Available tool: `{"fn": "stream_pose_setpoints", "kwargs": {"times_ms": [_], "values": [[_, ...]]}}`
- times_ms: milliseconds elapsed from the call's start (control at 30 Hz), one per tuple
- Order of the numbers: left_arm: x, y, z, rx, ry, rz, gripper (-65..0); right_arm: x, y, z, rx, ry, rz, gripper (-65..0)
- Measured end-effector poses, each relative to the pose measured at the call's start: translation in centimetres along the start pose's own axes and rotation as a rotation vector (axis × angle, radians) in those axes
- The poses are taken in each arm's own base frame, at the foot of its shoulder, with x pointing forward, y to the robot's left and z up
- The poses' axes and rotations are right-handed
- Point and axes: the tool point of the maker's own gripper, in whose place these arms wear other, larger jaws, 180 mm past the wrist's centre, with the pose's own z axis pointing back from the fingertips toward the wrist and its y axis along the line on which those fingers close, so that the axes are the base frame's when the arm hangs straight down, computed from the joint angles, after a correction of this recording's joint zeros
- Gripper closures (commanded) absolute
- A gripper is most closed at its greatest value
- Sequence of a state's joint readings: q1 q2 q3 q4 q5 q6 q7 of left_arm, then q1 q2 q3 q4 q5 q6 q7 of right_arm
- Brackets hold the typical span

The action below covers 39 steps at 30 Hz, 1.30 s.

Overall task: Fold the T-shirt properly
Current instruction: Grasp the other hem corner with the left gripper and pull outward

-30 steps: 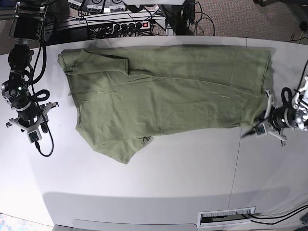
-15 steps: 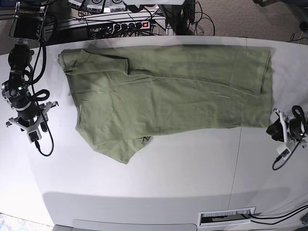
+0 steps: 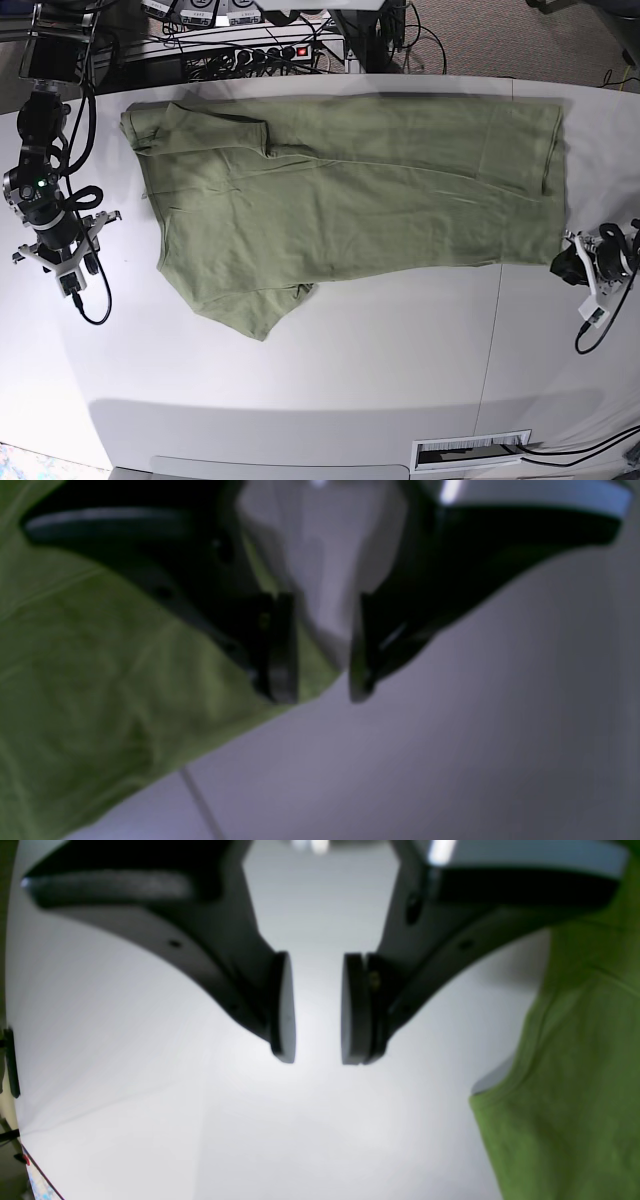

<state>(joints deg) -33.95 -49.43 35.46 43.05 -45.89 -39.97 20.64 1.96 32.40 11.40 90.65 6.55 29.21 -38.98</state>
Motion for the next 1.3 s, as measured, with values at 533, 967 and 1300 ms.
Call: {"fn": "stream_pose_setpoints", "kwargs": {"times_ms": [533, 967, 1300], "values": [[-2.7, 0.2, -0.1, 0.007, 0.047, 0.039, -19.4, 0.0, 0.0, 0.0, 0.0, 0.0, 0.0, -16.8], [-1.8, -2.0, -1.8, -0.052, 0.003, 0.09, -17.5, 0.0, 0.0, 0.0, 0.0, 0.0, 0.0, -16.8], [-1.6, -1.4, -1.1, -0.048, 0.008, 0.116, -12.9, 0.0, 0.0, 0.0, 0.0, 0.0, 0.0, -16.8]]}}
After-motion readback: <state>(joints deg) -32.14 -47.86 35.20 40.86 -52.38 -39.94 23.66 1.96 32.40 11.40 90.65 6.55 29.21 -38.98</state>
